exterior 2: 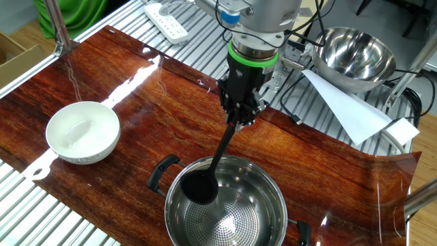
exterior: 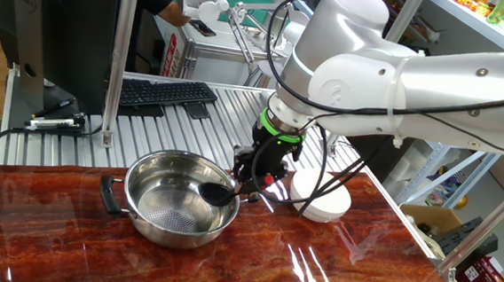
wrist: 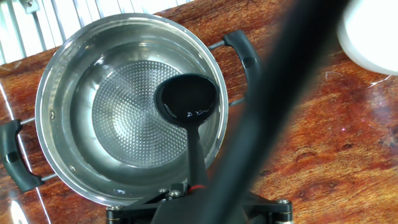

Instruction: Scoop water with a large spoon from one bowl to another

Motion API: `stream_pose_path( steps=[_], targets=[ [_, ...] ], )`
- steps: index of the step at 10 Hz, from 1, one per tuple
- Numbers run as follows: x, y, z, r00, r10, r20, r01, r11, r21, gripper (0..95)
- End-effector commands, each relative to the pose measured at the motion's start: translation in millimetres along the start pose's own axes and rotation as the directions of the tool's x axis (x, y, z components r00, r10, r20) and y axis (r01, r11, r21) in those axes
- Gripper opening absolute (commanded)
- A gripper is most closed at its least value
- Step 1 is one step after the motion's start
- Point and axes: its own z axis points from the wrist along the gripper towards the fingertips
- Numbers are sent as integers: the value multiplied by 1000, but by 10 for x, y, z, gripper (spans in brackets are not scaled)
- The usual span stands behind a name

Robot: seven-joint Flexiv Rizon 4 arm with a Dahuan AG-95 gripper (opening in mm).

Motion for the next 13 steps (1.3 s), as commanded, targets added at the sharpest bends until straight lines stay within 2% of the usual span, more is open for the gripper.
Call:
stream_pose_path(
  steps=[1,6,13],
  targets=[
    [-11,-16,0,1000,3,3,-3,1000,2,0],
    [-113,-15,-21,1000,3,-11,-3,1000,-1,0],
    [-165,-21,-40,1000,1,-5,-1,1000,-4,0]
  ],
)
